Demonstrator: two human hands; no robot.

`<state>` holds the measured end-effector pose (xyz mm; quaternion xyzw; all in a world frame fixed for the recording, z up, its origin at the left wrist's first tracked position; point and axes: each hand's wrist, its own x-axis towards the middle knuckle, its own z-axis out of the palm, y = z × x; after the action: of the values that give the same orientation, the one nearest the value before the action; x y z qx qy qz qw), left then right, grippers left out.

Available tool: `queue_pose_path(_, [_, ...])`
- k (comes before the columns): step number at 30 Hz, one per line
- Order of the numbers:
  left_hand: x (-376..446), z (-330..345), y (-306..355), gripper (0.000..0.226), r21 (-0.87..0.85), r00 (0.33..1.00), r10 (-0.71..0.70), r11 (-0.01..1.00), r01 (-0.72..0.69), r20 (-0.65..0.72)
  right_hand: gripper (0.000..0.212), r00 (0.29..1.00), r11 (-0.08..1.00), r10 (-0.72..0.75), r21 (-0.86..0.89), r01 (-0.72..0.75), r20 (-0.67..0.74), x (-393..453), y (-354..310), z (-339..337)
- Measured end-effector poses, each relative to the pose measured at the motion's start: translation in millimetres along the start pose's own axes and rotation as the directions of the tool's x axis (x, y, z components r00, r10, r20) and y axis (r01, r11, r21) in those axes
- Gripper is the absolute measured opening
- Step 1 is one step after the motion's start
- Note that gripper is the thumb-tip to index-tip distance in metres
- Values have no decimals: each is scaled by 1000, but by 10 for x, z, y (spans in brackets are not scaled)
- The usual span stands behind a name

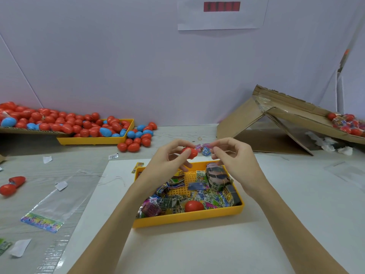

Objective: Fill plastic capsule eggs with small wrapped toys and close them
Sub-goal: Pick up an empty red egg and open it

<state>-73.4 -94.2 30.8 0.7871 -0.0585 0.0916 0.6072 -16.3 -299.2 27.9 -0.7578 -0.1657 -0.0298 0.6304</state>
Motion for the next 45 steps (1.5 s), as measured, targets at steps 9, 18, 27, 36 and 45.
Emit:
queue_pose_path(9, [35,-58,-68,36,-3,981,-116,993,116,-153,26,887,666,-25,-655,358,460,-104,-9,100])
queue_pose_path(18, [44,-62,-54,21,-108,990,-27,994,12,-136,17,897,588,-5,-724,361,442,-193,6,319])
queue_pose_path(27, [67,-49,24,36,-82,985,-134,989,126,-108,11,972,950,-116,-264,168,203,-153,-71,180])
queue_pose_path(36, [5,132,-52,53,401,998,38,916,-17,-44,14,975,888,-156,-409,208,159,-156,-14,219])
queue_pose_path(45, [29,62,-105,15,63,990,-112,991,118,-86,36,979,908,-142,-375,187,145,-132,-51,164])
